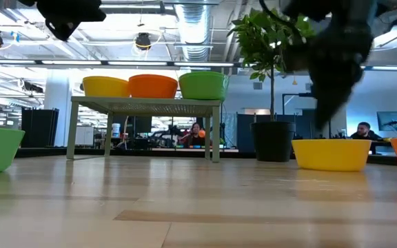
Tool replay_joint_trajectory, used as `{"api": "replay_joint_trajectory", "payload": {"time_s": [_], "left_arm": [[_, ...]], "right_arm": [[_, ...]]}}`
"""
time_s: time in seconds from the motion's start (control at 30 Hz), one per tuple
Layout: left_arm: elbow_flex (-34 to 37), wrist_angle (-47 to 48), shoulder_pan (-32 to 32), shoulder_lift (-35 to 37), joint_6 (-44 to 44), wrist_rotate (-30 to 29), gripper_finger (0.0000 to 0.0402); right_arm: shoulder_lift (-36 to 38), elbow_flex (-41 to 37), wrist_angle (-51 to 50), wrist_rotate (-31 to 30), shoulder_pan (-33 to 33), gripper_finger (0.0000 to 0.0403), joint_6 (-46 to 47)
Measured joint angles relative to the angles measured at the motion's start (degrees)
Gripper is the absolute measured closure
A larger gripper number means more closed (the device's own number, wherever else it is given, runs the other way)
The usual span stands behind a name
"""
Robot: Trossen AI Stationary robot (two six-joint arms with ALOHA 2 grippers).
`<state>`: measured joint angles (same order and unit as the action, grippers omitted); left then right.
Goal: Pick & Place Mini bowls
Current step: Stack the yellow bowl on top of the yellow bowl on the shelf
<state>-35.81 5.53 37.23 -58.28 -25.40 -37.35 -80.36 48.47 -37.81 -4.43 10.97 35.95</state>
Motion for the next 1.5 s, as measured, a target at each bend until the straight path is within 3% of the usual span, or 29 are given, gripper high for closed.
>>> {"api": "replay_joint_trajectory", "payload": {"time_s": [0.97,1.27,1.5], "left_arm": [[0.0,-1.09,-2.08,0.0,1.57,-0.58,0.0298],[0.0,-1.7,-1.98,0.01,1.57,-0.53,0.0298],[0.0,-2.35,-1.98,0.0,1.57,-0.55,0.0298]], "right_arm": [[-2.21,-0.47,0.17,-7.28,1.75,0.0331,5.06],[-9.18,-0.44,-0.37,-7.21,1.71,0.0331,2.85],[-9.26,-0.42,-0.8,-7.5,1.63,0.0331,2.9]]}}
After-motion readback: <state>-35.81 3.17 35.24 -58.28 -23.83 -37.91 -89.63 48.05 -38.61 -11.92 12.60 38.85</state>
